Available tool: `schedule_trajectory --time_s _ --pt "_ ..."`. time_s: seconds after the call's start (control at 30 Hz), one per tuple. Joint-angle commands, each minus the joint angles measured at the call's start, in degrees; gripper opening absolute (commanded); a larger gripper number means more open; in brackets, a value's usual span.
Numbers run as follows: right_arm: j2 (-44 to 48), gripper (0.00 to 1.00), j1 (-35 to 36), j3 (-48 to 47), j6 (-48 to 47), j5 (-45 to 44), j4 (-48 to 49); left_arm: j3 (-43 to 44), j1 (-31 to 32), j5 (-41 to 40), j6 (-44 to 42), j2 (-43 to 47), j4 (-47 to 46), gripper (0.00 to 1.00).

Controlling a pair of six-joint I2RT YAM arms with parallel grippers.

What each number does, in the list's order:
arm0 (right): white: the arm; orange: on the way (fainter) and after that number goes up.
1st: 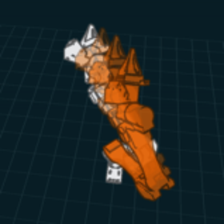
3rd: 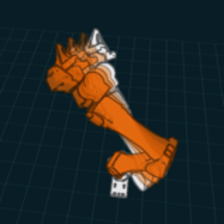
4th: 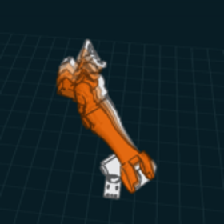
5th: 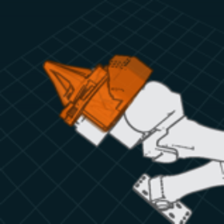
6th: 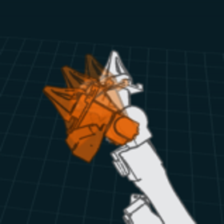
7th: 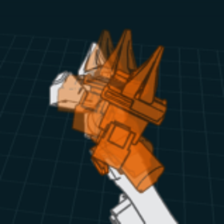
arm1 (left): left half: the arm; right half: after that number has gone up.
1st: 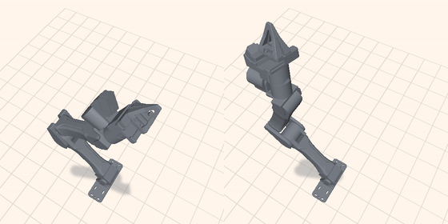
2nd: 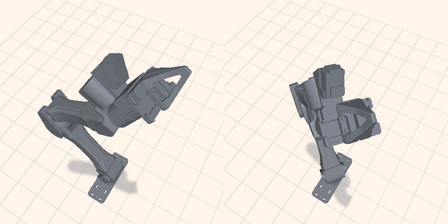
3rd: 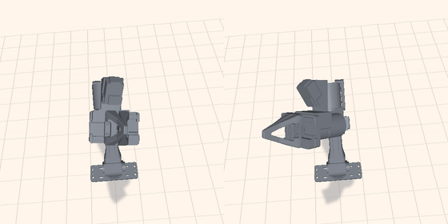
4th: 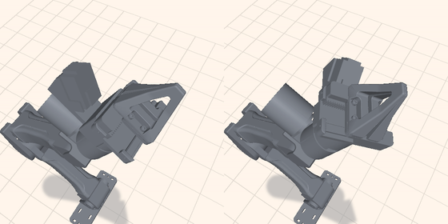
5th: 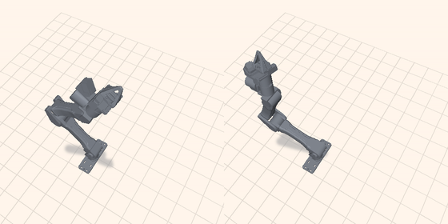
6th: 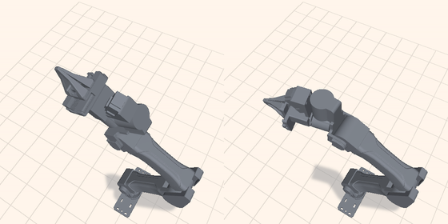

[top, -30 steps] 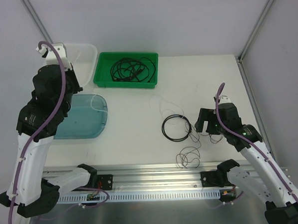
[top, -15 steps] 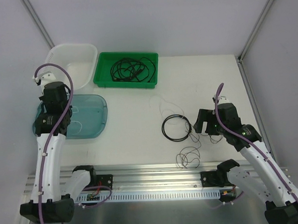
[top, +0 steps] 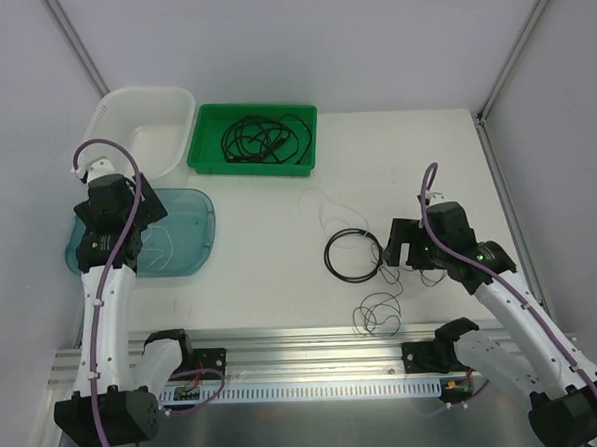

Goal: Untangle the cables

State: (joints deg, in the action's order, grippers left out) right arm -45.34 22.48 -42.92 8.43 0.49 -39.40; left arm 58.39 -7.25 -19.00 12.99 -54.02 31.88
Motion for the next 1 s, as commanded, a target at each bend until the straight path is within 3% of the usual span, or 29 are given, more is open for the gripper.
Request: schedule_trajectory --time_s 0.0,0.03,0.17,0.43,0.67,0.93,0.97 --pt "-2.8 0.97 0.0 -2.3 -0.5 2.1 1.6 -1.5 -0.3 11.2 3.1 3.7 0.3 0.99" --pt "-5.0 0.97 0.1 -2.6 -0.7 1.8 1.7 -2.0 0.0 17.0 3.6 4.4 0.6 0.99" --pt "-11.0 0.97 0.0 -4.9 -1.0 1.0 3.8 -6.1 5.5 24.1 6.1 8.0 1.8 0.99" --pt "-25.1 0.92 0.0 -9.7 -1.1 -0.1 9.8 -11.2 23.8 25.8 13.9 9.8 2.6 0.99" --pt "-38.6 0.75 0.1 -18.8 -4.5 -2.1 12.2 -15.5 32.4 23.6 17.2 10.1 2.7 0.99" --pt "-49.1 0.60 0.0 -24.1 5.6 -4.4 13.5 -18.3 35.5 21.6 18.8 9.4 2.8 0.99" --pt "-50.3 0.49 0.1 -24.1 6.9 -4.9 14.0 -18.2 35.6 21.2 18.7 9.2 2.9 0.99"
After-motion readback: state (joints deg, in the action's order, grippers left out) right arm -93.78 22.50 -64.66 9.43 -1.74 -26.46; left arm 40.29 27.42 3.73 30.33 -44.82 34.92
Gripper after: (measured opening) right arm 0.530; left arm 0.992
